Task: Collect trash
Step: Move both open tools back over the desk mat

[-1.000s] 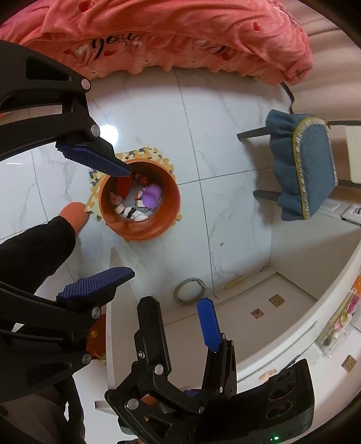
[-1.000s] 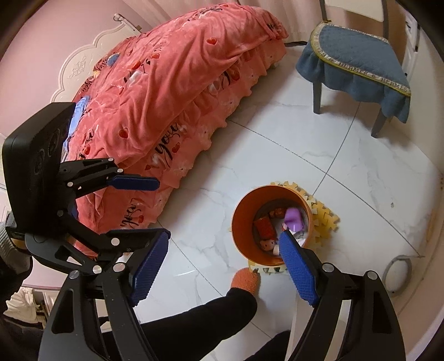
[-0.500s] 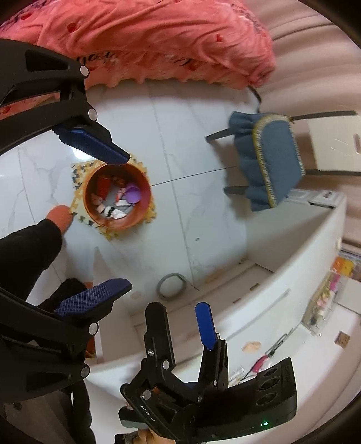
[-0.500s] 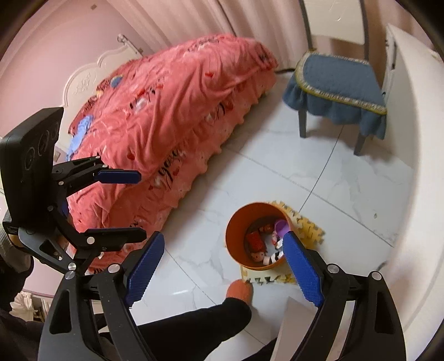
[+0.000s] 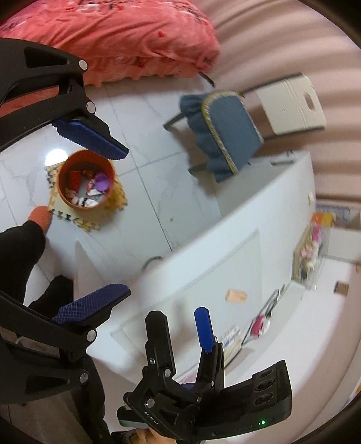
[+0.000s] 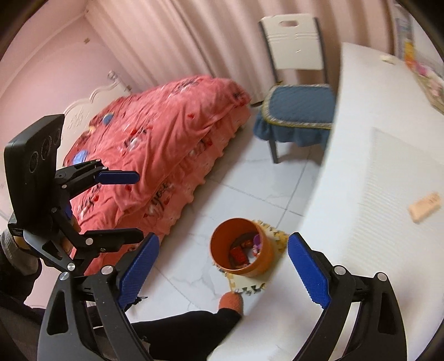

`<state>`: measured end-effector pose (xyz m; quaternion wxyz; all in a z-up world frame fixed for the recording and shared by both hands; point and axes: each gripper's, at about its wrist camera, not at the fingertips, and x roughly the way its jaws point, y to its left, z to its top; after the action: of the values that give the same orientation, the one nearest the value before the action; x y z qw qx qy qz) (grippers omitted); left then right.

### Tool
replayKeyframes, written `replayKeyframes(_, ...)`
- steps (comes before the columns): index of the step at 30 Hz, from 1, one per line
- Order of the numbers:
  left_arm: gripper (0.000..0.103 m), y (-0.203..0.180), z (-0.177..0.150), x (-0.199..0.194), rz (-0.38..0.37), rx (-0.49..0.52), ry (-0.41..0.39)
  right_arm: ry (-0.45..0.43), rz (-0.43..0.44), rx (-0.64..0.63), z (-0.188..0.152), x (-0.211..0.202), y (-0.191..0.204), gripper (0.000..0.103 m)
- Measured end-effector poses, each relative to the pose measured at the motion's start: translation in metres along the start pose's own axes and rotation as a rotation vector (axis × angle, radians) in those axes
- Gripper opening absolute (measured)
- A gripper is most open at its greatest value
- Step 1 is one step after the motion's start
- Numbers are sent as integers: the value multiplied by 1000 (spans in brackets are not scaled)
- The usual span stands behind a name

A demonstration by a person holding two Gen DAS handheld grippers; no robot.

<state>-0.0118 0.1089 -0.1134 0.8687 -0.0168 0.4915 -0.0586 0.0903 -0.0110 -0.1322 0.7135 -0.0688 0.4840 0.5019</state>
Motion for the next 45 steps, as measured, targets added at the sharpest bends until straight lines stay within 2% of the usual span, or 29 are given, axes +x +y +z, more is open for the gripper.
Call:
replayKeyframes(12, 90, -90, 51, 17, -99, 201, -20, -158, -136, 173, -44, -105, -84, 92)
replayKeyframes(23, 90, -158, 89, 51, -188, 355, 12, -213, -232, 332, -91, -156, -153, 92)
replayKeyframes(31, 90, -185, 122, 90, -219, 394, 38, -215, -317, 411, -109, -175, -204, 92)
replayKeyframes(35, 90, -192, 136, 112, -230, 395, 43, -211, -367, 419, -108, -176, -227, 92)
replayKeyframes(39, 90, -192, 151, 136, -222, 389, 39, -201, -432, 408, -103, -168, -250, 92)
replayKeyframes(45, 90, -182, 167, 172, -225, 368, 49, -124, -523, 344, -92, -137, -279, 92)
